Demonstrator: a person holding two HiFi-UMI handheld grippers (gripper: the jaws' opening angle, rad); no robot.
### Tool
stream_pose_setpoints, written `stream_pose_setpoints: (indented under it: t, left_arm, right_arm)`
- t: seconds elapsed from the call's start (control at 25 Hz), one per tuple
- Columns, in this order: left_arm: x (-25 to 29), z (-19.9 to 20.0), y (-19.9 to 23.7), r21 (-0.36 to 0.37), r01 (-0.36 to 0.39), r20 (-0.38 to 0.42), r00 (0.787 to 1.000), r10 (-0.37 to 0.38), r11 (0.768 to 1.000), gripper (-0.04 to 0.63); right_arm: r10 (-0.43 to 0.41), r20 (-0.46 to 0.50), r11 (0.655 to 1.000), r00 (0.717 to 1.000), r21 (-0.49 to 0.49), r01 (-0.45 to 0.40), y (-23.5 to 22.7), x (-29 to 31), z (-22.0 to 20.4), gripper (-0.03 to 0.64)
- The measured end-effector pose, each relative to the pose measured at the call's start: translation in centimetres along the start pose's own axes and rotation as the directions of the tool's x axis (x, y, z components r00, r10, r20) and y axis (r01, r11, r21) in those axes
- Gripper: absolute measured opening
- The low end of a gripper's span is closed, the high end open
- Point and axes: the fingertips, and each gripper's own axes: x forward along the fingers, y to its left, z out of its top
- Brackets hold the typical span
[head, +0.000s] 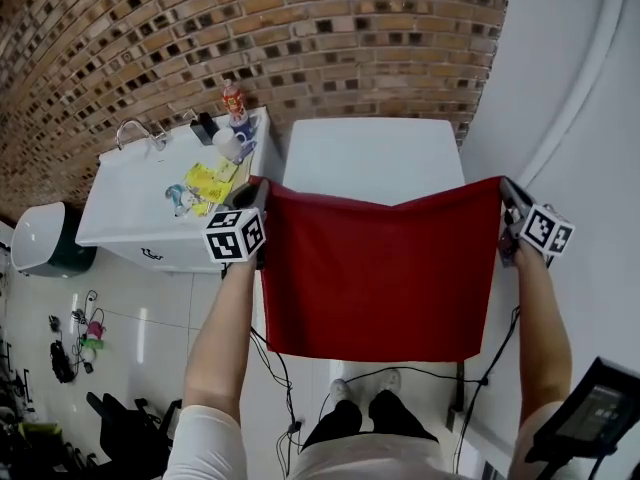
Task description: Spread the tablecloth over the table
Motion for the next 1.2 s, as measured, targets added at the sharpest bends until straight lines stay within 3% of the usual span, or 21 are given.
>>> stream_pose_setpoints:
  t: [0.2, 0.44, 0.68, 0.92, 1.04, 1.08, 1.16, 1.2]
  left_arm:
    - [4.8, -0.6, 1.5, -0.042, -0.025, -0.015, 1.0, 0.024, 0.999, 0.011]
    - [9.0, -5.5, 3.4, -0.104, -0.075, -0.102, 0.993, 0.064, 0.992, 0.011]
    - [12.1, -5.5, 3.7, -0.112, -0.063, -0.101, 0.994, 0.052, 0.992, 0.011]
    - [14.3, -7.3, 4.1, -0.112, -0.093, -0.144, 0.987, 0.077, 0.989, 0.015]
    - [14.8, -10.0, 4.2, -0.172, -0.091, -0.194, 0.979, 0.057, 0.981, 0.068]
    - [14.8, -11.0, 4.3, -0.209, -0.085, -0.203, 0.978, 0.042, 0.974, 0.119]
    - [14.7, -12.4, 4.7, -0.282, -0.089, -0.21, 0.977, 0.029, 0.955, 0.31]
    - [14.6, -12.8, 5.0, -0.303, -0.097, -0.211, 0.977, 0.033, 0.948, 0.33]
  right_arm:
    - [-0.005, -0.046, 1.0, 0.999, -0.022, 0.004, -2.0, 4.6, -0.9, 0.012]
    - [-0.032, -0.143, 0.997, 0.989, -0.069, 0.022, -4.4, 8.9, -4.1, 0.012]
    - [-0.099, -0.164, 0.991, 0.982, -0.111, 0.081, -7.4, 11.5, -4.9, 0.012]
    - [-0.095, -0.188, 0.991, 0.978, -0.106, 0.076, -8.9, 13.7, -6.4, 0.012]
    - [-0.089, -0.192, 0.993, 0.977, -0.089, 0.072, -8.9, 14.4, -7.7, 0.017]
    - [-0.082, -0.187, 0.995, 0.979, -0.074, 0.069, -8.9, 14.6, -8.1, 0.035]
    - [-0.067, -0.158, 0.998, 0.985, -0.028, 0.063, -9.0, 14.8, -8.4, 0.151]
    - [-0.067, -0.136, 0.998, 0.988, -0.011, 0.066, -9.1, 14.8, -8.1, 0.22]
